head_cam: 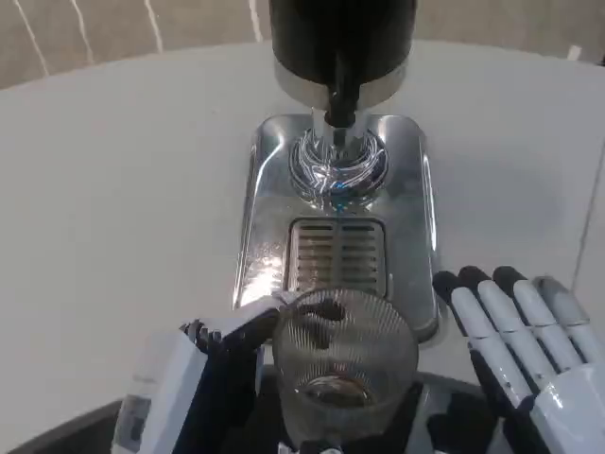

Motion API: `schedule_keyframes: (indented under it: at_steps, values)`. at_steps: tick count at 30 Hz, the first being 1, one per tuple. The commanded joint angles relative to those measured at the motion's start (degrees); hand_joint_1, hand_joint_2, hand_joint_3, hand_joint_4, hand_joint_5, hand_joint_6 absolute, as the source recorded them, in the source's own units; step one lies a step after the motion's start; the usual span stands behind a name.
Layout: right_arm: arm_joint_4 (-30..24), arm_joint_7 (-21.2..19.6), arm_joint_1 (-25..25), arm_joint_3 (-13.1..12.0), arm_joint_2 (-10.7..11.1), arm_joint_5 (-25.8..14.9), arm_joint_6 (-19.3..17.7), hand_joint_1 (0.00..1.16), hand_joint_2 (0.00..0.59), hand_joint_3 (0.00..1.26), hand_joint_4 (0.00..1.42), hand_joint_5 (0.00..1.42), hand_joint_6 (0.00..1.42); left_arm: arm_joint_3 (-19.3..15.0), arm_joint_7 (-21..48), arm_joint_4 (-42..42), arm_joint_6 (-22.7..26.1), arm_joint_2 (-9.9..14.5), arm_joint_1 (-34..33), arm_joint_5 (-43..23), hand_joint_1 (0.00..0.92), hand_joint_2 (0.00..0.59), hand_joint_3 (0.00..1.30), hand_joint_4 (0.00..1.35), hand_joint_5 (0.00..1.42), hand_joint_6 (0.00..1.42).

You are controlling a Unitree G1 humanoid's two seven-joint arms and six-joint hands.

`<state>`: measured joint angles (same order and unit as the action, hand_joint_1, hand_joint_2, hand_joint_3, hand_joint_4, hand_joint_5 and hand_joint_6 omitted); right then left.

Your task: Grasp the cup under the faucet to collect the drink, then remove the cup.

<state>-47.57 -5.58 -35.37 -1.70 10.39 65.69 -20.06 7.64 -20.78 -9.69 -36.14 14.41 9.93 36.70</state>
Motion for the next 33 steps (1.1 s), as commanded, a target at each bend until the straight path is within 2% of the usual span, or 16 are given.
schedule_keyframes:
  at_steps: [1, 8, 19, 25, 33]
  values:
    - [-0.4, -0.7, -1.5, 0.2, -0.9, -0.1, 0.7, 0.17, 0.549, 0.00, 0.00, 0.00, 0.00, -0.6, -1.2, 2.8, 1.4, -1.7, -3.5, 0.4, 0.659, 0.091, 1.10, 1.29, 1.41, 1.42]
    - [-0.5, -2.0, -4.0, -0.4, -2.1, -0.4, 1.4, 0.17, 0.552, 0.00, 0.00, 0.00, 0.00, -0.7, -4.2, 9.3, 5.6, -4.9, -11.0, 2.5, 0.659, 0.091, 1.10, 1.29, 1.41, 1.42]
    - [-2.2, -1.5, -5.2, -1.5, -3.2, -0.3, 3.0, 0.17, 0.562, 0.00, 0.00, 0.00, 0.00, 0.2, -8.4, 23.9, 9.6, -6.9, -24.0, 1.8, 0.659, 0.091, 1.10, 1.29, 1.41, 1.42]
    - [-4.0, 0.3, -5.2, -3.0, -3.3, -1.0, 4.3, 0.18, 0.564, 0.00, 0.00, 0.00, 0.00, 1.0, -10.5, 33.7, 9.6, -7.4, -32.2, 0.9, 0.659, 0.091, 1.10, 1.29, 1.41, 1.42]
    - [-5.0, 2.2, -4.4, -3.0, -3.9, -0.6, 5.5, 0.18, 0.564, 0.00, 0.00, 0.00, 0.00, 3.3, -13.7, 44.1, 9.1, -8.5, -40.1, 1.2, 0.659, 0.091, 1.10, 1.29, 1.41, 1.42]
